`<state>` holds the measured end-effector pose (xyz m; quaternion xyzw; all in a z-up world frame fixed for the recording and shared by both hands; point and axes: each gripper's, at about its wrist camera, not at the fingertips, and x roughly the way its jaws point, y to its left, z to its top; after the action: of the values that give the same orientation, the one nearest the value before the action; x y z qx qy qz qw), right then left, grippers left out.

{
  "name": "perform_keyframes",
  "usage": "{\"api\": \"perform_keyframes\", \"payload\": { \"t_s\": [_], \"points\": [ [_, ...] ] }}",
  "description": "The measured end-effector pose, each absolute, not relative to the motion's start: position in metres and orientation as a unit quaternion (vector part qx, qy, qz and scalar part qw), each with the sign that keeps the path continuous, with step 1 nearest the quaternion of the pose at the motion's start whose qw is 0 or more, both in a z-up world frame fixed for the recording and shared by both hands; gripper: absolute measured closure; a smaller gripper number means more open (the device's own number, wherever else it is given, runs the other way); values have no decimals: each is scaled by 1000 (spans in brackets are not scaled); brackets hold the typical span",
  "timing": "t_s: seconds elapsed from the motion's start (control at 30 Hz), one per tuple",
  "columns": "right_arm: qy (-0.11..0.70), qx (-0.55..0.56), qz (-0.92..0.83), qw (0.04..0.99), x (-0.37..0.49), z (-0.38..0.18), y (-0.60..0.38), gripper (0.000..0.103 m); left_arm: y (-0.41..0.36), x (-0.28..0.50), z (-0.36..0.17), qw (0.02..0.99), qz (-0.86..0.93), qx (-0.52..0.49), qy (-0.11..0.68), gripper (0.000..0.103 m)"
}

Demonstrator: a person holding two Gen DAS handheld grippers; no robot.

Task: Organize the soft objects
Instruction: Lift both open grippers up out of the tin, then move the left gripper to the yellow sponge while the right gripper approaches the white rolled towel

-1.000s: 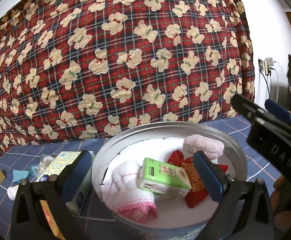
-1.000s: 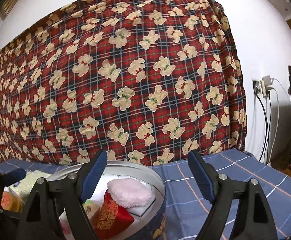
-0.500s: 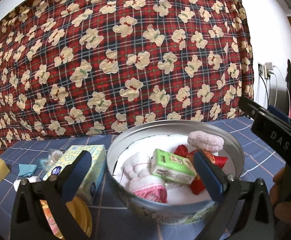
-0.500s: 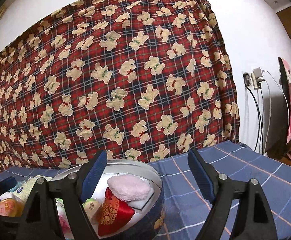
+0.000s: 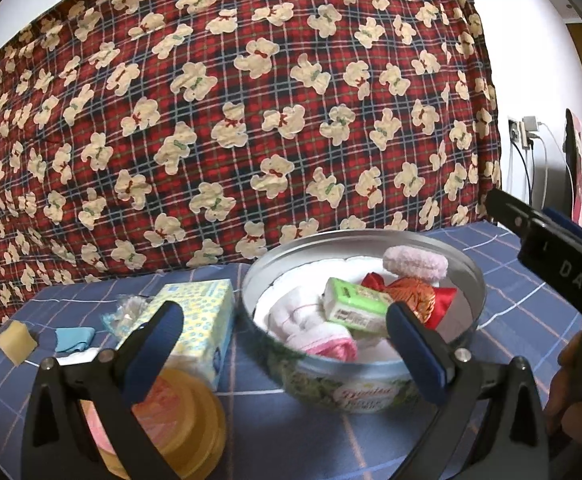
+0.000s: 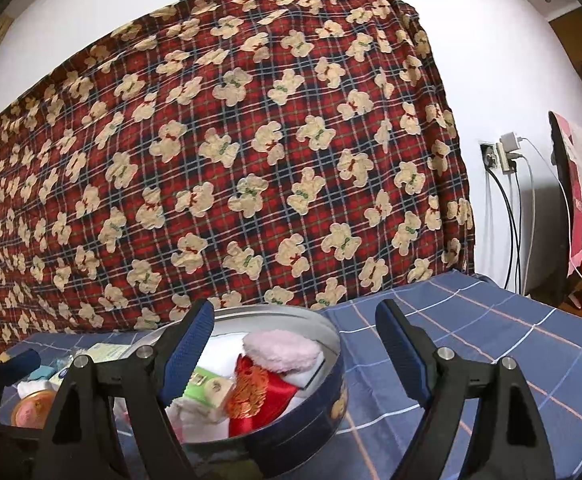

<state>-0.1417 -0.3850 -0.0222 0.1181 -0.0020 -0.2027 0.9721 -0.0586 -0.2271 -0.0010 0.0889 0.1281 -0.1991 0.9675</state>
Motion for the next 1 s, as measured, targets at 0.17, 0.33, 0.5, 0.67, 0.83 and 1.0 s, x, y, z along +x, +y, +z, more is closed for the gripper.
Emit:
{"api": "perform_keyframes", "payload": {
  "t_s": [0.17,0.33,0.5,0.67,0.83,1.0],
  "points": [
    [9,130,-185,974,-139,-23,-367,18,-208,-60,-1,968,-193,92,131,0],
    [18,134,-168,976,-132,-24,-341,18,-183,-58,-1,971,-181,84,133,0],
    [32,129,-139,981,-118,-22,-307,18,-151,-56,0,975,-165,81,127,0],
    [36,109,-103,988,-102,-19,-263,18,-118,-46,1,978,-140,73,133,0],
    [46,99,-72,991,-85,-17,-225,18,-82,-33,1,982,-110,72,136,0],
    [54,95,-40,993,-68,-15,-190,18,-42,-15,2,985,-70,63,144,0]
  ]
}}
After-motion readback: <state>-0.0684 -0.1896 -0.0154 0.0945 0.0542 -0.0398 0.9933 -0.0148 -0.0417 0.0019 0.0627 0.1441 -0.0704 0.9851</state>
